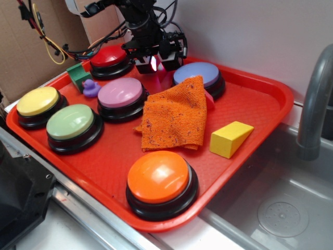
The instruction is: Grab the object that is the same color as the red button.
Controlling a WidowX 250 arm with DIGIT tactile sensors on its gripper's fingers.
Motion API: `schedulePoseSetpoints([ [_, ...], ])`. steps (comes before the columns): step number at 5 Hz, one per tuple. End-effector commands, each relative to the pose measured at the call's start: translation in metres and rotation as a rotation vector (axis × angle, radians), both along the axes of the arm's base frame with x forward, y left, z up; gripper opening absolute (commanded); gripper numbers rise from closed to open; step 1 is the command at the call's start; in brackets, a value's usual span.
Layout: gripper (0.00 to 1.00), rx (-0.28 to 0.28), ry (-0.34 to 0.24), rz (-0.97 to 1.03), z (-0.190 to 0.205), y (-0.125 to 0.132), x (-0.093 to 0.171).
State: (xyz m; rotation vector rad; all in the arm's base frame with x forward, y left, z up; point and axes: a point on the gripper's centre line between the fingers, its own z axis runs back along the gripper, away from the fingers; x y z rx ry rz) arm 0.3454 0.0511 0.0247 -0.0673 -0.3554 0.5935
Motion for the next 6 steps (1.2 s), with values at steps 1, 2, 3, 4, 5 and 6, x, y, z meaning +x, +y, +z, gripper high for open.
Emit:
schedulePoseSetpoints([
  [1,0.00,0.021,0.058,-0.209,0.092,0.019,-0.016],
  [2,0.00,-0.003,0.098,-0.295,0.139,0.011,-0.033],
  [3,0.00,-0.013,0.093,-0.347,0.175,-0.001,-0.057],
  [4,0.00,-0.043,0.116,-0.392,0.200,-0.009,-0.081],
  [5,0.00,-0.060,0.079,-0.371,0.212,-0.019,-0.103],
  [6,0.00,-0.060,0.084,-0.365,0.215,-0.028,-0.116],
])
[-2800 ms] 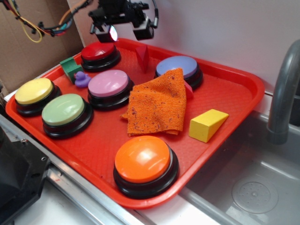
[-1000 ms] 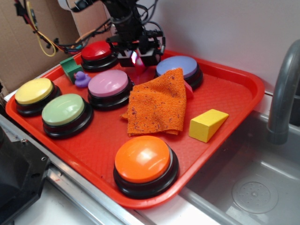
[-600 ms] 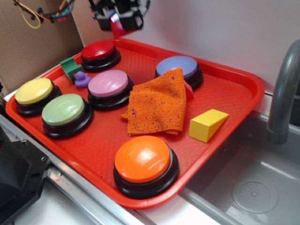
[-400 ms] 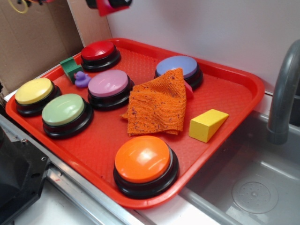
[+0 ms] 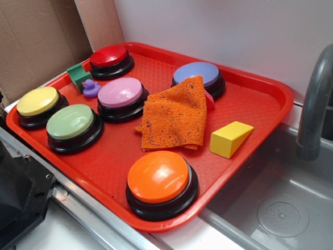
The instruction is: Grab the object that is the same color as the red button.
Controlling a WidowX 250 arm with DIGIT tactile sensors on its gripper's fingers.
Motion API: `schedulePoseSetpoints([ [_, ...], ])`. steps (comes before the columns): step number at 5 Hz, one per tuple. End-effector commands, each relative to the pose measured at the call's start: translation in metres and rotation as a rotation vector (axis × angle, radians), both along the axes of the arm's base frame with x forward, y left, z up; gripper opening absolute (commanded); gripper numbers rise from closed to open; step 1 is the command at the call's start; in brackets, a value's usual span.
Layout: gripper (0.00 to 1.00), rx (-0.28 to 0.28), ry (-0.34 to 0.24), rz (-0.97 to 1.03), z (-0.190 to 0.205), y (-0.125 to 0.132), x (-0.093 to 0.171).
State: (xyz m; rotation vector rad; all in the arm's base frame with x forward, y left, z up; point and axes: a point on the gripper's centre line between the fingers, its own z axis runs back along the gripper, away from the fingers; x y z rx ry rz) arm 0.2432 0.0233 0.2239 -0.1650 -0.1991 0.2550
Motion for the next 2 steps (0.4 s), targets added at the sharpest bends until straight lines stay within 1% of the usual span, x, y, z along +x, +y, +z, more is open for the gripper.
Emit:
schedulePoseSetpoints([
  [1,0.00,0.034,-0.029,0.003,0.0132,-0.0041,-0.0166],
  [2,0.00,0.060,-0.026,0.065,0.0160,0.0020,-0.0210],
])
